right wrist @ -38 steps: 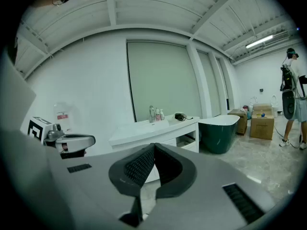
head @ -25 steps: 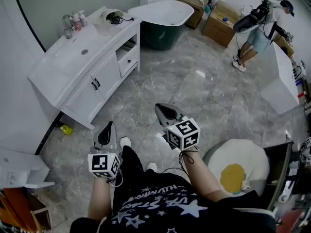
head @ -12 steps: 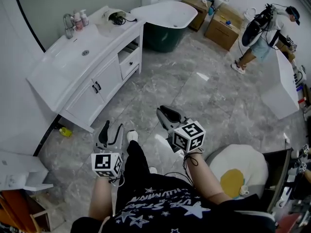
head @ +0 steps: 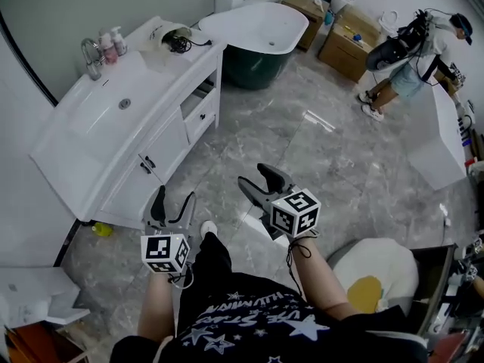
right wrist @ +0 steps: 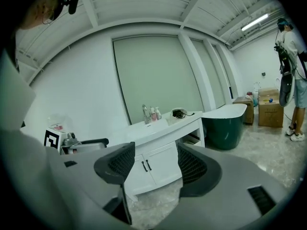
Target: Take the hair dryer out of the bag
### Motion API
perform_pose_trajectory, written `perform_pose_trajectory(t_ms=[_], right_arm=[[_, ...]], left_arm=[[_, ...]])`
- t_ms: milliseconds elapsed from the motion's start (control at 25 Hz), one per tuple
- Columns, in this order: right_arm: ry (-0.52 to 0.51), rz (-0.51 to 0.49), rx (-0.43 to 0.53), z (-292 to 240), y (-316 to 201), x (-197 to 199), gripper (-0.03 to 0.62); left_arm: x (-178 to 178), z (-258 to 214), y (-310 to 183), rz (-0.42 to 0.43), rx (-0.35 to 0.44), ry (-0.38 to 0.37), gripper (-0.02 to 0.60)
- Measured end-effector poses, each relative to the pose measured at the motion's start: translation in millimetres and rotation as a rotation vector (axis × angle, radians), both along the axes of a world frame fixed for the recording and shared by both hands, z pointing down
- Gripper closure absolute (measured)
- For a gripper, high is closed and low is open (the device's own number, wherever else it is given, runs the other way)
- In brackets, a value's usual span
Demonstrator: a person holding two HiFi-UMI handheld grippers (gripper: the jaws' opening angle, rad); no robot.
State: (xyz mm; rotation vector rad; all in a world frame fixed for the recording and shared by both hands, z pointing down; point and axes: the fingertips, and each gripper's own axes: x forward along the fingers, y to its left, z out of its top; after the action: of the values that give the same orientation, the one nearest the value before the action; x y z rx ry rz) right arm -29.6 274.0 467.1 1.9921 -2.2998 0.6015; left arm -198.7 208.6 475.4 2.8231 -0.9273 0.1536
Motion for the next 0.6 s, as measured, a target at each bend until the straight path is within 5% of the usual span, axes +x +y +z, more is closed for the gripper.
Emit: perform_pose_trajectory(t_ms=[600], right_arm=[[0.014,0.062,-0.008,-28,-203,57,0.327]], left_arm=[[56,-7,-207,0.065,-0.041,0.006,0.258]])
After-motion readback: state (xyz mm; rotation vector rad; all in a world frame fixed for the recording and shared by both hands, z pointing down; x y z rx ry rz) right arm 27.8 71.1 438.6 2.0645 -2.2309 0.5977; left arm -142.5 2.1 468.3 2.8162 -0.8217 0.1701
